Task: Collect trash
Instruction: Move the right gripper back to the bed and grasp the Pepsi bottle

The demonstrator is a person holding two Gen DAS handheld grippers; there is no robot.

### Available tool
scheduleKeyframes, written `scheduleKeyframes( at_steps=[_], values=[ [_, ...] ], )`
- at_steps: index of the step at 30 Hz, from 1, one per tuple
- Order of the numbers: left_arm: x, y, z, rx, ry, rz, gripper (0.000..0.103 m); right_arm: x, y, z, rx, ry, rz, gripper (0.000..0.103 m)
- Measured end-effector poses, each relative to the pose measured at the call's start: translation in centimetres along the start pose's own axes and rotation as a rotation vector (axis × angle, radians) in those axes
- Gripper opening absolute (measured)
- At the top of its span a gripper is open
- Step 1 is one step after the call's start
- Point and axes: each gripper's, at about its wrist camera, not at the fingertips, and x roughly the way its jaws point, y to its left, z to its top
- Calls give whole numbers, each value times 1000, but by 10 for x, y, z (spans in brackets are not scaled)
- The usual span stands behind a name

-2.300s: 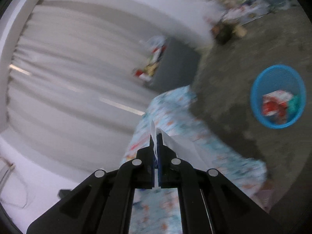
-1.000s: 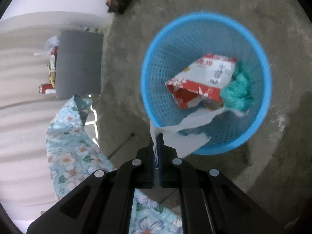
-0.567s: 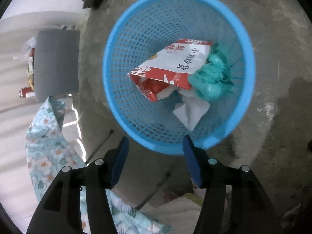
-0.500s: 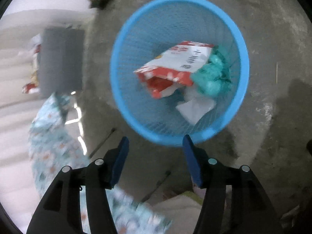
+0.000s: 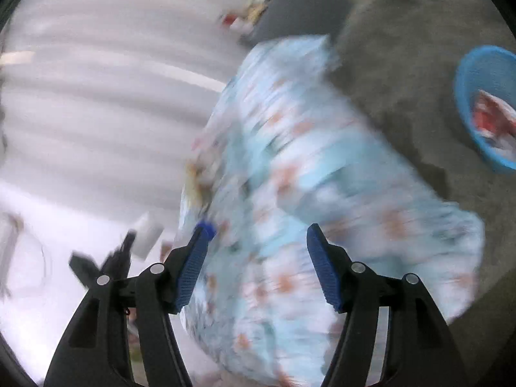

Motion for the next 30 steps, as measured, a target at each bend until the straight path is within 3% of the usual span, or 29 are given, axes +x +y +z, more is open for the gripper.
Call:
scheduleKeyframes(
  at_steps=[4, 7, 11, 14, 17, 24, 27, 30],
  values=[
    [-8, 24, -8, -27, -8, 36, 1, 36, 40, 8, -80, 48, -34, 62],
    [-9, 41, -14, -76, -12, 27, 1, 57, 58, 31, -26, 72, 36, 62],
    [-9, 58, -25, -118, -17, 21, 1, 78, 83, 42, -15, 108, 29, 62],
    [-9, 71, -31, -143, -26, 38, 1, 97, 106, 22, -13, 183, 108, 62],
    [-10, 85, -36, -176, -28, 44, 1, 103, 116, -6, -21, 216, 131, 62],
    [-6, 110, -44, -216, -19, 25, 1, 130, 115, -67, 25, 263, 20, 62],
    [-10, 115, -48, -237, -31, 1, 1, 158, 113, -75, 96, 277, 22, 62],
    [-17, 118, -51, -258, -40, -19, 1, 180, 115, -70, 128, 234, 8, 62]
  ],
)
